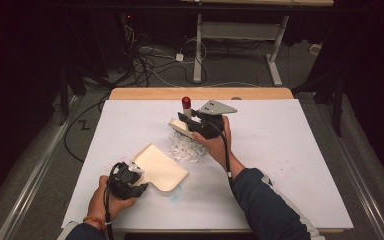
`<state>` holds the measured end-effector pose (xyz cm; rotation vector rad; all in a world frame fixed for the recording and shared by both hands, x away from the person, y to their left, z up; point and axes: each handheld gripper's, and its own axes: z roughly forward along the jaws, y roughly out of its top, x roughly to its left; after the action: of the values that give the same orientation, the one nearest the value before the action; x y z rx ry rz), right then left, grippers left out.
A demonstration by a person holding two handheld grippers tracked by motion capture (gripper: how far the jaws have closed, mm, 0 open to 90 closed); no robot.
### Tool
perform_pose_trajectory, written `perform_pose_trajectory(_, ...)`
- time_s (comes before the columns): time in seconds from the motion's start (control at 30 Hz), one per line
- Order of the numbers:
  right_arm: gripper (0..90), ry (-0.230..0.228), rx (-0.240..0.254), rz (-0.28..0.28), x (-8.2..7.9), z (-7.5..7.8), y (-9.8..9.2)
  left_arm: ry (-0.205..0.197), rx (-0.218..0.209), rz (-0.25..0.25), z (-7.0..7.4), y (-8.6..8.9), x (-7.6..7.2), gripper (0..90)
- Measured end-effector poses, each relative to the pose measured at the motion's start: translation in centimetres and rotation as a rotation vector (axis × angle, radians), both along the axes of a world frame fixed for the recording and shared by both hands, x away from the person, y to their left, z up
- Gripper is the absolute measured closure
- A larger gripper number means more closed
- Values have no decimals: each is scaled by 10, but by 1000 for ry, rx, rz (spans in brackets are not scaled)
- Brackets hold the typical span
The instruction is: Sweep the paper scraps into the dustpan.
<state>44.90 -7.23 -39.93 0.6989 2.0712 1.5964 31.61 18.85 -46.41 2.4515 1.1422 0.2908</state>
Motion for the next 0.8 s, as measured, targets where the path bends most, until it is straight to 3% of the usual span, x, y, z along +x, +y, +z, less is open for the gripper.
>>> perform_pose_trajectory(0.13,680,4,12,3,-9,-2,4,5,0,2,0,-4,5,630)
perform_pose_trajectory(0.37,681,-56,-11,3,-29,-6,14,5,7,5,1,-12,13,630)
perform_pose_trajectory(0.5,683,-57,-8,38,-37,-6,22,12,44,9,4,-18,14,630)
perform_pose_trajectory(0.63,684,-56,-6,74,-44,-5,27,16,21,15,3,-18,15,629)
perform_pose_trajectory(0.8,694,-56,3,108,-52,-3,31,16,25,17,3,-20,16,629)
